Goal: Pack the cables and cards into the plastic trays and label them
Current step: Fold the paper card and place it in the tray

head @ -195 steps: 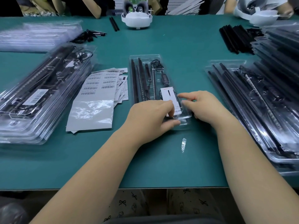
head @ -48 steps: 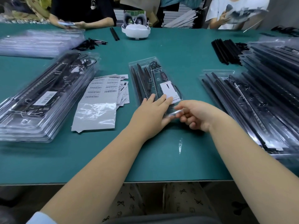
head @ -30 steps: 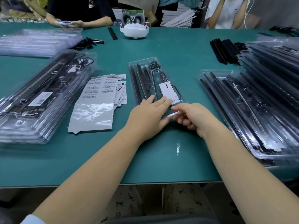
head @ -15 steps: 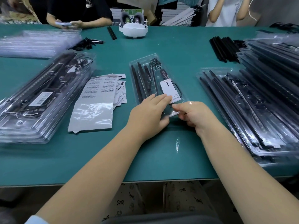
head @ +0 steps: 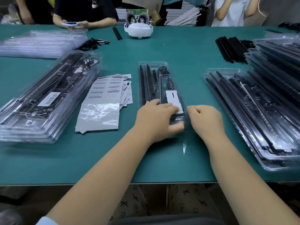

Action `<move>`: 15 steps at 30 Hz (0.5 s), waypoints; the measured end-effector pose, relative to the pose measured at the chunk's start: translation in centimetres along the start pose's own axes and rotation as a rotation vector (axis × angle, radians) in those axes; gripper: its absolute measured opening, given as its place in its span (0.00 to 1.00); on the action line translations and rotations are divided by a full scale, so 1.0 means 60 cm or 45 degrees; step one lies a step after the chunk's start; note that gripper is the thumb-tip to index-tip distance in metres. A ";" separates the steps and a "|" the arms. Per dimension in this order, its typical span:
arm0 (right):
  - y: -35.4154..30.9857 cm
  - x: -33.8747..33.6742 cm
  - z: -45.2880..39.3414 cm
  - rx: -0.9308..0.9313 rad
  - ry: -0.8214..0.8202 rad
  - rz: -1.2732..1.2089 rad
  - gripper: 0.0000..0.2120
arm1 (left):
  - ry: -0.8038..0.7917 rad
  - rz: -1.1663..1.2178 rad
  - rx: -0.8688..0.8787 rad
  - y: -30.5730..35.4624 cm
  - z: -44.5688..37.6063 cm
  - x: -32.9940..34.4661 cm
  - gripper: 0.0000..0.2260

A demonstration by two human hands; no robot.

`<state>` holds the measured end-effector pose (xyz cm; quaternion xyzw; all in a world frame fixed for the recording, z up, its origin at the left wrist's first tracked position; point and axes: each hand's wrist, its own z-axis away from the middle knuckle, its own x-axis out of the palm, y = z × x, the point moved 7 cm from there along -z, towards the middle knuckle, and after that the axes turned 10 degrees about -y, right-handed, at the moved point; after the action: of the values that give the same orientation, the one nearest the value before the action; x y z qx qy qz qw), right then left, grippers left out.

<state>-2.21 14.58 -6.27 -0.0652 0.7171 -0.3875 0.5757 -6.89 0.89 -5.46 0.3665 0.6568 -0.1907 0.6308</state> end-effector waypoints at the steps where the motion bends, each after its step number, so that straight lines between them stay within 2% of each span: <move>1: 0.001 0.000 -0.001 0.000 0.001 0.004 0.17 | 0.044 -0.040 0.048 0.005 0.000 -0.004 0.20; 3: 0.003 0.002 -0.003 0.007 -0.004 -0.055 0.18 | 0.028 -0.145 0.117 0.014 -0.002 0.000 0.22; 7: 0.003 0.006 -0.002 0.026 -0.007 -0.181 0.25 | -0.070 -0.072 0.025 0.010 -0.005 0.009 0.24; 10: 0.006 0.005 -0.005 0.043 0.044 -0.402 0.22 | -0.066 -0.029 0.037 0.013 0.000 0.004 0.22; 12: 0.016 0.010 -0.011 0.086 0.013 -0.611 0.22 | -0.040 -0.068 0.091 0.025 0.002 0.002 0.17; 15: 0.024 0.017 -0.018 0.102 -0.047 -0.704 0.18 | -0.055 -0.045 0.124 0.038 0.002 0.004 0.14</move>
<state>-3.00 15.53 -7.92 -0.2426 0.6456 -0.5565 0.4633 -5.12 2.38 -5.24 0.3807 0.6394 -0.2415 0.6229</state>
